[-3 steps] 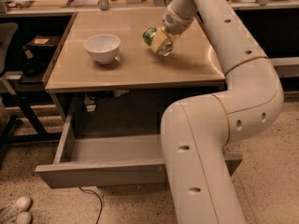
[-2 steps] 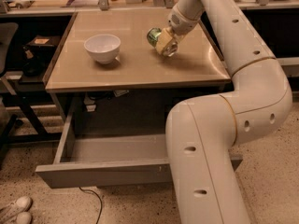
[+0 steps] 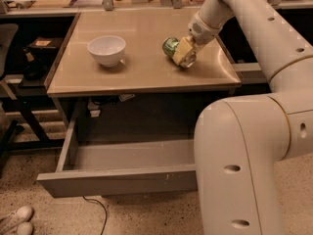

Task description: Place green can into top drawer

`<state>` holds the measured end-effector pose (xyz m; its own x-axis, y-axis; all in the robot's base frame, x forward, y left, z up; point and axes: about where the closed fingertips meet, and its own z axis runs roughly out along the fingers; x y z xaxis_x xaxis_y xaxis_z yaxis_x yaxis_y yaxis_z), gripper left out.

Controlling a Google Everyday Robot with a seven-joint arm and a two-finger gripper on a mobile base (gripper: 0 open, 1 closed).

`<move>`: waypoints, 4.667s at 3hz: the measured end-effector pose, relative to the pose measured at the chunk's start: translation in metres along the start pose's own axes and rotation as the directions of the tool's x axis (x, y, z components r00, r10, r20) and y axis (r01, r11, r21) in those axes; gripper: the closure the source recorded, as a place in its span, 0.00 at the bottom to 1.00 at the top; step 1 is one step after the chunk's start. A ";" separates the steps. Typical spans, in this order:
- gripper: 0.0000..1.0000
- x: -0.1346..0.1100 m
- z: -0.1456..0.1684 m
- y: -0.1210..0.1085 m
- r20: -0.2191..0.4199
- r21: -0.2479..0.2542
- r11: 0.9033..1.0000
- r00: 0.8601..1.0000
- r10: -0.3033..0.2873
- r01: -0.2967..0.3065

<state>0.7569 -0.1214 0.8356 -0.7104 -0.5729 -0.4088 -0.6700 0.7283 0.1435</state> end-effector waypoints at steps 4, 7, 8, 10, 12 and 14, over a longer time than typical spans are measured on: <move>1.00 0.033 -0.047 0.018 0.026 -0.027 0.999 0.999 0.038 -0.037; 1.00 0.090 -0.062 0.068 0.004 -0.084 0.994 0.998 0.064 -0.064; 1.00 0.117 -0.079 0.099 0.026 -0.093 0.992 0.995 0.092 -0.090; 1.00 0.158 -0.062 0.138 -0.014 -0.156 0.979 0.991 0.133 -0.134; 1.00 0.188 -0.007 0.175 -0.036 -0.269 0.946 0.984 0.176 -0.179; 1.00 0.194 0.072 0.200 -0.090 -0.370 0.912 0.984 0.155 -0.178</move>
Offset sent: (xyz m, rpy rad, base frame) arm -0.0190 -0.0138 0.0313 0.0152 -0.0094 0.0069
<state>0.5011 -0.0601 0.7205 -0.8222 -0.4845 -0.2987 -0.5644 0.6267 0.5373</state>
